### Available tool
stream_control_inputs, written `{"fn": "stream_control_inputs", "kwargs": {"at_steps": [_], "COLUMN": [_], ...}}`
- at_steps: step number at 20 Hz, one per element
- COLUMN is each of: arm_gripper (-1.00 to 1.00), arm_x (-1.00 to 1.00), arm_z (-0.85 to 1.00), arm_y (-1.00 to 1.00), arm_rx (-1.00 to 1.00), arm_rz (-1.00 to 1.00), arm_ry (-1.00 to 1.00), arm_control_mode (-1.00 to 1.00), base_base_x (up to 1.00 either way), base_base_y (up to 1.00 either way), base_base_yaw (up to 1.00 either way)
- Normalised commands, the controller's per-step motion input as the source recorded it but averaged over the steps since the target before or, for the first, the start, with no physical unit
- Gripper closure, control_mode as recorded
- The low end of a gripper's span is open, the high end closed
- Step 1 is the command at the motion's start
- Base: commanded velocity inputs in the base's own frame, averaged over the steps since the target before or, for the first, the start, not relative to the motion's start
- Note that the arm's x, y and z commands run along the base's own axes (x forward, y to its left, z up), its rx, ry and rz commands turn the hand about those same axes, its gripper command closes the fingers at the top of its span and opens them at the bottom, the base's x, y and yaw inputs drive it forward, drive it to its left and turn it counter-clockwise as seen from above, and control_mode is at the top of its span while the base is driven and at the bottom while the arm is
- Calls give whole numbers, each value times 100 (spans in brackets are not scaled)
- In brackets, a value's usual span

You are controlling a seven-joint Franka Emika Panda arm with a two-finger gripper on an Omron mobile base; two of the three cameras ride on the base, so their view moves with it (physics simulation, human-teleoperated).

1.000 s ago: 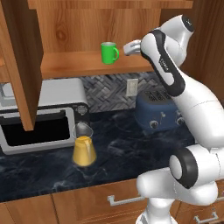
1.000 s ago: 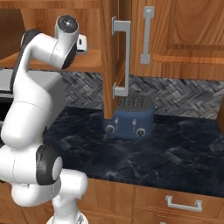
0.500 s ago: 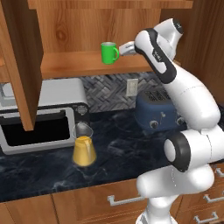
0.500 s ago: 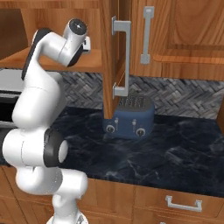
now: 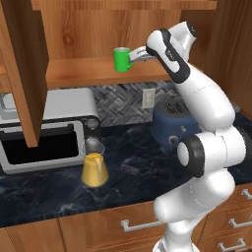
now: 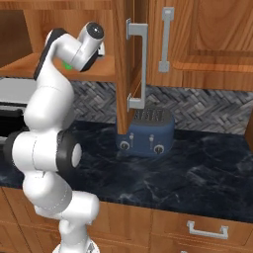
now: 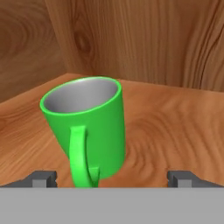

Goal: There is a tray on the dining counter. Grab the cup, mug, and pitcher and place them on the tray. The pitcher may be placed next to the tray if it cannot fit the tray.

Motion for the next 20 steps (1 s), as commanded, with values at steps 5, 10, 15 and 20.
{"fn": "stream_control_inputs", "kwargs": {"at_steps": [5, 10, 15, 20], "arm_gripper": [-100, -100, -100, -100], "arm_x": [30, 26, 19, 6], "arm_z": [-7, -5, -5, -1], "arm_y": [4, 16, 16, 22], "arm_rx": [0, 0, 0, 0], "arm_rz": [3, 2, 2, 3], "arm_ry": [2, 5, 5, 2], "arm_control_mode": [-100, -100, -100, -100], "base_base_x": [0, 0, 0, 0], "base_base_y": [0, 0, 0, 0], "base_base_yaw": [0, 0, 0, 0]}}
